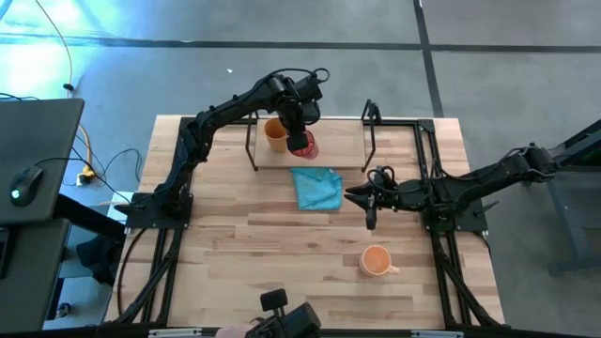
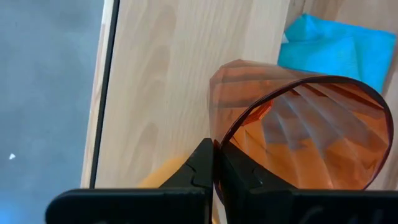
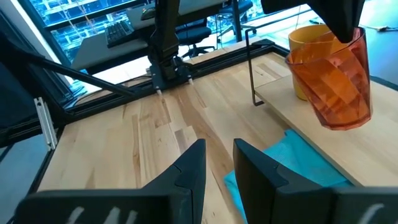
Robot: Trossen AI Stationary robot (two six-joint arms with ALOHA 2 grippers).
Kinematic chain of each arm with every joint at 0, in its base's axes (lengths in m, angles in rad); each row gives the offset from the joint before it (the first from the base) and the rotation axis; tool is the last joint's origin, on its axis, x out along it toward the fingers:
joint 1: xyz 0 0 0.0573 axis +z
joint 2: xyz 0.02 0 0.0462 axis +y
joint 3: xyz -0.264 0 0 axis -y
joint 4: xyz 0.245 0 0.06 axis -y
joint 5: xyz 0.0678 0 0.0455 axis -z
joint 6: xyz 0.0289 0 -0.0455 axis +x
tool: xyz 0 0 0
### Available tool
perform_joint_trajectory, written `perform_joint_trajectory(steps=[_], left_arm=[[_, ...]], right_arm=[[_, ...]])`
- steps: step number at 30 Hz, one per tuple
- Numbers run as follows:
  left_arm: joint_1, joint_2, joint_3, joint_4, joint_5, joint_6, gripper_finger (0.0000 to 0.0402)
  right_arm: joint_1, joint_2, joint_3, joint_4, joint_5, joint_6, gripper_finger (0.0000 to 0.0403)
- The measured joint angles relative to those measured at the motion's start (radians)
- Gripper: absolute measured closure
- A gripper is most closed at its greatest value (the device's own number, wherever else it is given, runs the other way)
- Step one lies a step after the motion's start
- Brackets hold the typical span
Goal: Stack small to large cups/mugs on shelf
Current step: Put the orange cup on the shelf
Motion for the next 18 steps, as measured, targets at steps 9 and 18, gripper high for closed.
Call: perform_joint_trajectory(steps=[9,18], left_arm=[[-0.011,0.000,0.000,0.056,-0.059,-0.003,0.0401],[-0.015,-0.001,0.000,0.081,-0.064,-0.072,0.0401]], right_arm=[[0.001,0.000,0.000,0.000,0.000,0.021,0.0332],[0.001,0.000,0.000,0.000,-0.027,0.049,0.0332]])
